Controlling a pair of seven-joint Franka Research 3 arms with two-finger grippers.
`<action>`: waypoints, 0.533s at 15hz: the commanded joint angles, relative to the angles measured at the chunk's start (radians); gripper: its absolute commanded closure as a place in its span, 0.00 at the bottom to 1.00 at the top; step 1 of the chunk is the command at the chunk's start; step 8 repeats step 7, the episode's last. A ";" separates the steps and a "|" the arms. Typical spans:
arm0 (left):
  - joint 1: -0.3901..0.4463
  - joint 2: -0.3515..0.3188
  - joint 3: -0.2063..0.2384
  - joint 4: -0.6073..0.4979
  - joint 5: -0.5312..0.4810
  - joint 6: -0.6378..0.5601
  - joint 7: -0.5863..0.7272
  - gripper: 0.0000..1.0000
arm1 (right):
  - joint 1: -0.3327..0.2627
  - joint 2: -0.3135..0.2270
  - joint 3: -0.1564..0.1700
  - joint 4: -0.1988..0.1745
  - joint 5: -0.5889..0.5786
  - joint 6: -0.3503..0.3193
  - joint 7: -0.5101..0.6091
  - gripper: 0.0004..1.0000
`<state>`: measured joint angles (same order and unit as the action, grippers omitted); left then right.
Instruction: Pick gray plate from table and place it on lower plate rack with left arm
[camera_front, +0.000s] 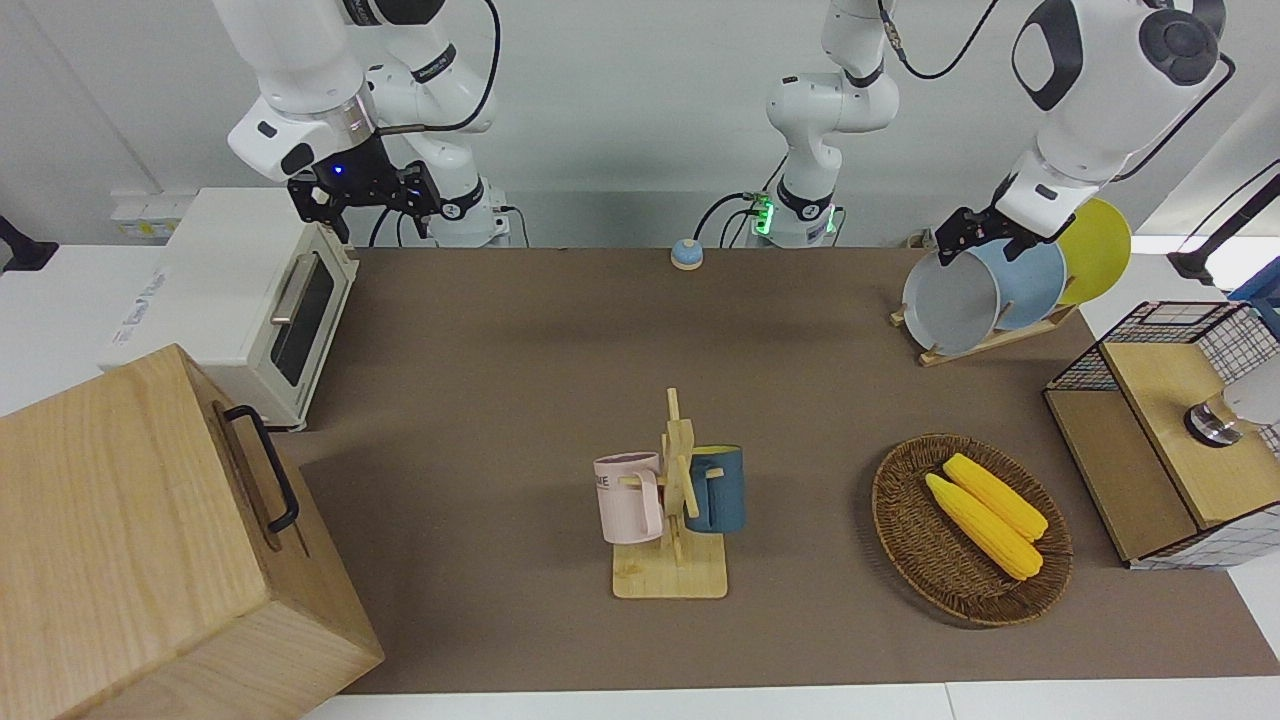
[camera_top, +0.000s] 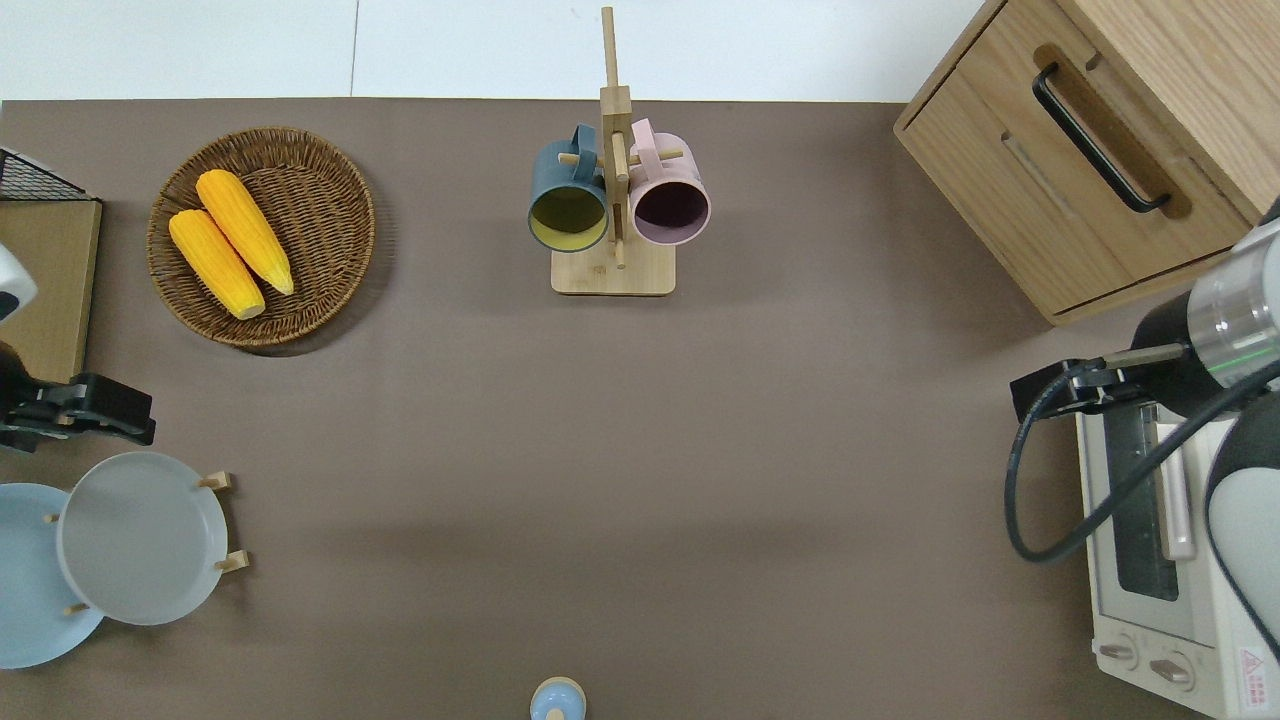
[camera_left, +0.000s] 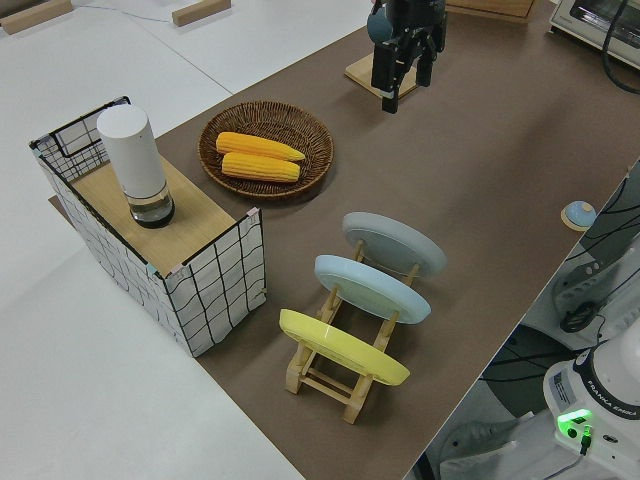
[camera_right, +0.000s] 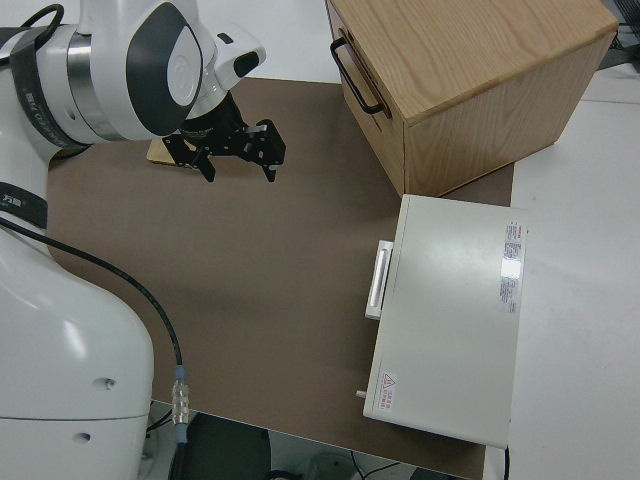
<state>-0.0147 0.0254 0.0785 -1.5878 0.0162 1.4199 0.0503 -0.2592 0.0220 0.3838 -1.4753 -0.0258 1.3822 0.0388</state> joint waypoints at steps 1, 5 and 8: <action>0.001 0.011 -0.017 0.064 -0.041 0.010 0.069 0.01 | -0.023 -0.002 0.021 0.006 -0.006 -0.011 0.012 0.02; 0.001 0.011 -0.025 0.086 -0.038 0.010 0.074 0.01 | -0.023 -0.002 0.021 0.007 -0.006 -0.012 0.012 0.02; 0.001 0.011 -0.023 0.086 -0.038 0.010 0.074 0.01 | -0.023 -0.002 0.020 0.007 -0.006 -0.011 0.012 0.02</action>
